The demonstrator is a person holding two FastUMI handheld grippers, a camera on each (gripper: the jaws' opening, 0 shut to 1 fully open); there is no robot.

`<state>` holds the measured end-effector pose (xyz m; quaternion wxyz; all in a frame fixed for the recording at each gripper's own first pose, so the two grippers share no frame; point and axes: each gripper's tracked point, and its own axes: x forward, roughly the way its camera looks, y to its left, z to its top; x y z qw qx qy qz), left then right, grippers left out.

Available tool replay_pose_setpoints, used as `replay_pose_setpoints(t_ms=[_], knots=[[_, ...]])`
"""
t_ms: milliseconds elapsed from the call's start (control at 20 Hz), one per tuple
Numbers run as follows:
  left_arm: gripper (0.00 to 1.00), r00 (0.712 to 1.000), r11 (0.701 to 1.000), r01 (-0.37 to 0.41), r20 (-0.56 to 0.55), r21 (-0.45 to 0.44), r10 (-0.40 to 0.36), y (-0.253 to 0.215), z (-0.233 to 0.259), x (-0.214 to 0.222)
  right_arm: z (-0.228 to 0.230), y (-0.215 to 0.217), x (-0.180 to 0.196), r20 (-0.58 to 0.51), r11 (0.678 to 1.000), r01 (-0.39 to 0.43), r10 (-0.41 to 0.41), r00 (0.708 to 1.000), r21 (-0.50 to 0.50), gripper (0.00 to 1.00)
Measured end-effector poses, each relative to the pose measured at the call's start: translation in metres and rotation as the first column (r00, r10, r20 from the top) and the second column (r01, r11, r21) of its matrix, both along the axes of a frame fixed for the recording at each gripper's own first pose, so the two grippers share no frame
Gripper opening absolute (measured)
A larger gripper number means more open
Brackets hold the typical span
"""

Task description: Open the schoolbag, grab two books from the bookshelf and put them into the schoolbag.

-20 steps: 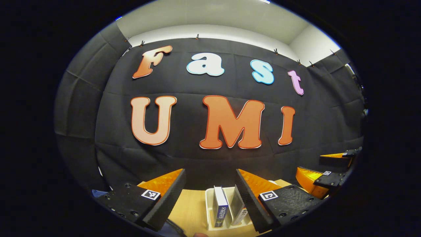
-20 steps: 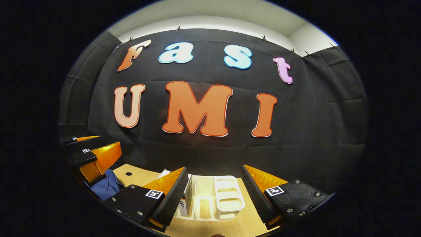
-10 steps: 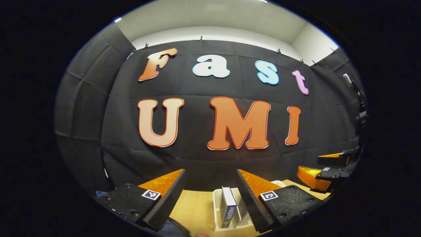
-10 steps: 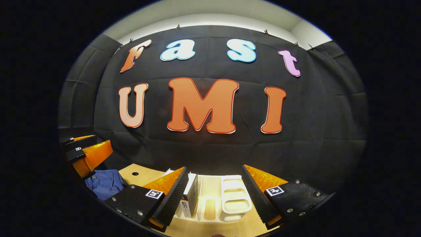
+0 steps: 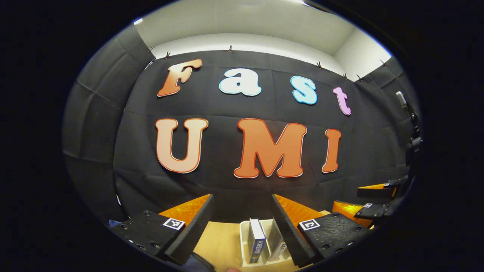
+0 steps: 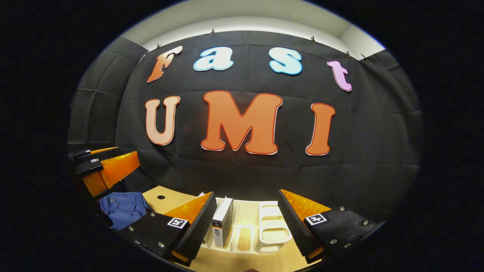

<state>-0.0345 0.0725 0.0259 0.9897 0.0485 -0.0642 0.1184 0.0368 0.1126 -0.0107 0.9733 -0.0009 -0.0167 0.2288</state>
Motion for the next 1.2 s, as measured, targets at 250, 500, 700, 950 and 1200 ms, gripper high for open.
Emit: replay_pose_setpoints(t_ms=[250,500,700,950,1200], knots=[[0.94,1.0,0.999,-0.03,-0.004,0.012,0.03,0.006,0.0,-0.01,-0.002,-0.003,0.0,-0.009,1.0,0.009,-0.009,1.0,0.008,0.97],[0.93,0.999,0.999,-0.051,0.013,-0.007,0.051,0.006,-0.002,-0.02,-0.005,-0.004,-0.002,-0.015,1.0,0.005,-0.005,1.0,0.013,0.97],[0.92,0.995,0.996,-0.089,-0.037,0.029,0.09,0.017,-0.02,-0.02,-0.015,-0.004,-0.001,-0.033,1.0,0.002,-0.002,0.999,0.001,0.97],[0.92,0.983,0.989,-0.119,-0.132,0.081,0.13,0.033,-0.055,-0.026,-0.027,-0.012,0.007,-0.059,1.0,0.024,-0.024,0.998,0.004,0.97],[0.93,0.931,0.971,-0.144,-0.307,0.188,0.198,0.055,-0.118,-0.042,-0.049,-0.013,0.018,-0.102,1.0,0.016,-0.017,0.995,-0.008,0.97]])
